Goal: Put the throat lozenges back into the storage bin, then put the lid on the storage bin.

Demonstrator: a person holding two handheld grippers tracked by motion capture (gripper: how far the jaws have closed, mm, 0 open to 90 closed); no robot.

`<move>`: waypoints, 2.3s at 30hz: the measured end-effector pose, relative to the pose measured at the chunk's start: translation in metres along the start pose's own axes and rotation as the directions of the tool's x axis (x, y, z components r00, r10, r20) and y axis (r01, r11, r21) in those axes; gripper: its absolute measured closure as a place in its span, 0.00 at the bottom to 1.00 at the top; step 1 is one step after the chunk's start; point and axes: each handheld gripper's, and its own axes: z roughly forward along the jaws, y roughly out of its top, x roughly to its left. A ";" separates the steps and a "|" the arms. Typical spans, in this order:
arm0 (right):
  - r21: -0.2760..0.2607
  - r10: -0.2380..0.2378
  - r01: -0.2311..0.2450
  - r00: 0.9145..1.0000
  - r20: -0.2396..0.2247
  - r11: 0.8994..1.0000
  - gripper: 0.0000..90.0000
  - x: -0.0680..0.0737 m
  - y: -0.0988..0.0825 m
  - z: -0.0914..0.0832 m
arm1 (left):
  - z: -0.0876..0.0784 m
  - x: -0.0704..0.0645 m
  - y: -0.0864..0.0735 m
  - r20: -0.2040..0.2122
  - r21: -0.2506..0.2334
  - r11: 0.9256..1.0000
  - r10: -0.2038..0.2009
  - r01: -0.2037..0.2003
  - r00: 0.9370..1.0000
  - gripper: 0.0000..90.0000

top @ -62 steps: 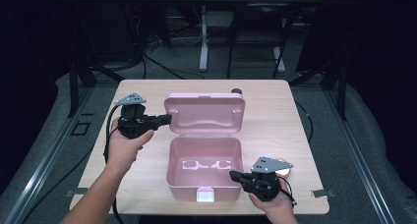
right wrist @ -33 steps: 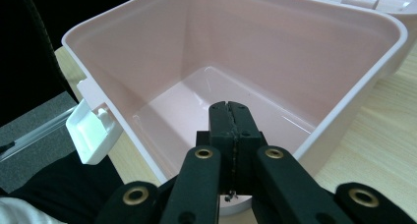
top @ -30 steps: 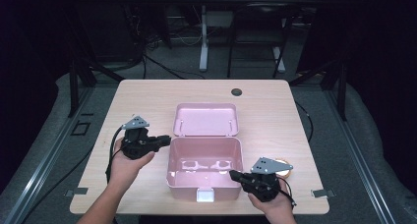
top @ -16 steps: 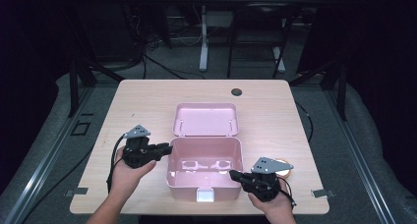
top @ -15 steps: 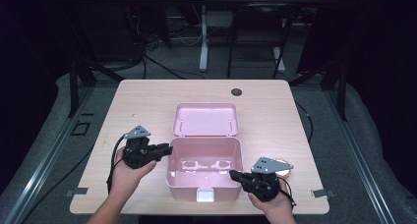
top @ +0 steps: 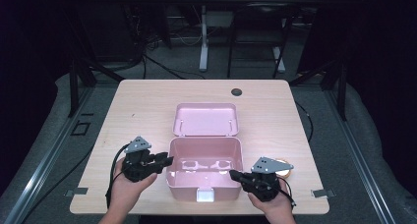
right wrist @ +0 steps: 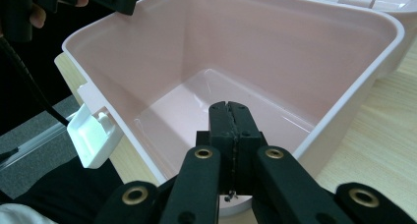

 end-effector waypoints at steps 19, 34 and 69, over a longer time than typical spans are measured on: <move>-0.067 0.009 -0.008 1.000 0.017 0.998 0.86 -0.001 0.011 -0.014 | -0.002 0.001 -0.008 0.014 -0.016 1.000 -0.009 0.009 1.000 0.78; -0.092 0.048 -0.038 0.992 0.114 0.995 0.47 -0.036 0.037 -0.050 | -0.013 0.001 -0.004 0.030 -0.056 0.998 0.011 -0.009 0.999 0.65; 0.441 -0.068 -0.061 0.960 0.270 0.896 0.26 -0.091 0.069 -0.025 | -0.028 0.002 0.000 0.024 -0.035 0.993 0.109 -0.109 0.994 0.51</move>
